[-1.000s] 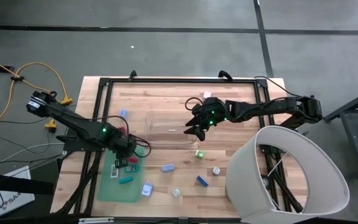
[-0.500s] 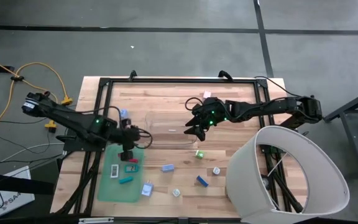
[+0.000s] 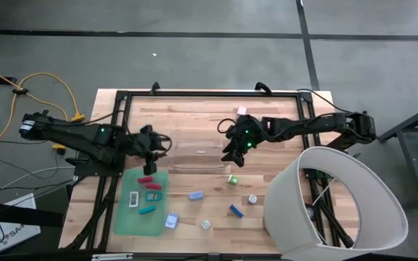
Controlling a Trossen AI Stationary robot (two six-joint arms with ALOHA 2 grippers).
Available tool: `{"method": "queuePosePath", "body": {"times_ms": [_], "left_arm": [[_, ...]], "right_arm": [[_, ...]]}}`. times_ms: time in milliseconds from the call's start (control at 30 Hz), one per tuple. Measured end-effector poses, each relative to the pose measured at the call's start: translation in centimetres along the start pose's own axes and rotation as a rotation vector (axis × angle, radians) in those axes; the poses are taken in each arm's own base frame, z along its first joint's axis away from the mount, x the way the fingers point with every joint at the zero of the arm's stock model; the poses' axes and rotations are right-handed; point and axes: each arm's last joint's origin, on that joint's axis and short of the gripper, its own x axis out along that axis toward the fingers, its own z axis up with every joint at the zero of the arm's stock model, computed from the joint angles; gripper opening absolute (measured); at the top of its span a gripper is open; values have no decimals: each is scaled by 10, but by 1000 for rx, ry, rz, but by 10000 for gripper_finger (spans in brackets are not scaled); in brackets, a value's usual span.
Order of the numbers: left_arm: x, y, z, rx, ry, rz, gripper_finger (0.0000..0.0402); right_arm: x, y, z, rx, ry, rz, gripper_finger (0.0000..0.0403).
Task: Pick & Place Office items
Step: Put the dark blue digital clock into the green bin
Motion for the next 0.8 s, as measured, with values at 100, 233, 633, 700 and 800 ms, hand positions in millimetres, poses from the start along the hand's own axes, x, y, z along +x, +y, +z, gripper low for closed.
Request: {"method": "queuePosePath", "body": {"times_ms": [100, 233, 633, 700, 800], "left_arm": [[0, 6, 2, -7, -14, 23, 93], [1, 12, 4, -25, -19, 48, 93], [2, 13, 7, -60, -38, 11, 93], [2, 12, 9, -91, -53, -4, 93], [1, 11, 12, -149, -85, -19, 93]], "right_arm": [[-3, 2, -1, -18, 18, 20, 215], [-3, 2, -1, -52, 19, 28, 215], [-3, 3, -1, -190, 23, 50, 215], [-3, 3, -1, -227, 22, 51, 215], [-3, 3, -1, -271, 21, 52, 215]]}}
